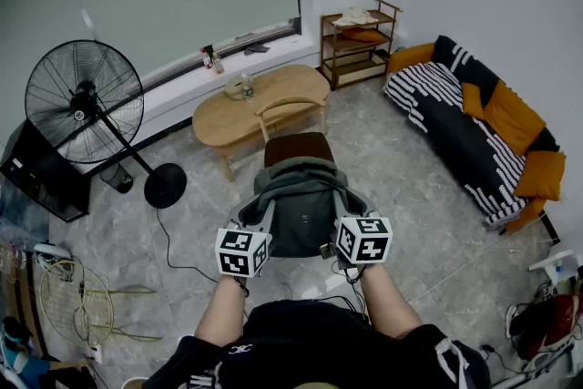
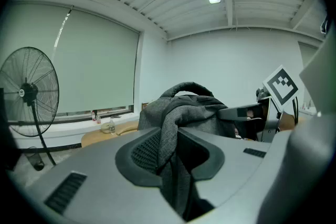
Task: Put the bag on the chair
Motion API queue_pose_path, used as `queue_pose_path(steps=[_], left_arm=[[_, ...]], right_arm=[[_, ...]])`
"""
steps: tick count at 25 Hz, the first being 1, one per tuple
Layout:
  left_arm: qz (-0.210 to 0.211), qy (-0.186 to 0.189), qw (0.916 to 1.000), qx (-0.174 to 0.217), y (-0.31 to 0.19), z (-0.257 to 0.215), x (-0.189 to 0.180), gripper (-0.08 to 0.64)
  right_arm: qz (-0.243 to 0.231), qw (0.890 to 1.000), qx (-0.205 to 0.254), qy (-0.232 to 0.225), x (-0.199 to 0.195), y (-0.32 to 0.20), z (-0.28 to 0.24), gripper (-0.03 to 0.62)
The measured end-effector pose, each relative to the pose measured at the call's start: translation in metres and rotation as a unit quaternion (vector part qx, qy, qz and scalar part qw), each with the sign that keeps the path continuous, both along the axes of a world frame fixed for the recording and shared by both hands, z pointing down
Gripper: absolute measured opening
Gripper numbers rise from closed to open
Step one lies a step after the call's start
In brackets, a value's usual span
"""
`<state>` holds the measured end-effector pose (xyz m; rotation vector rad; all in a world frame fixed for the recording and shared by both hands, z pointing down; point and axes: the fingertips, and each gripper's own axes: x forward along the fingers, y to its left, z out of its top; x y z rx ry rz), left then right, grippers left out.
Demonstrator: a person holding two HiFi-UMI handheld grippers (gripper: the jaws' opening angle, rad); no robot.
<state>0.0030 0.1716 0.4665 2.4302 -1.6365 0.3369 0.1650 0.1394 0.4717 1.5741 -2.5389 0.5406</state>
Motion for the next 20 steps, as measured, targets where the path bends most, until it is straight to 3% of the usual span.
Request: queue_pose_path(steps=[8,20], left_arm=[[0.012,-0.002,0.9999,-0.005,0.008,0.009,-0.011,0.095],[0.047,0.011,0.9988,0.006,-0.043,0.002,-0.069,0.095]], right_arm=[[0.005,1.0,-0.009,0.002,-0.011,0.008,0.01,0.06],[0.035,0.999,0.0,0.011,-0.069,-0.033,0.001,0.061]])
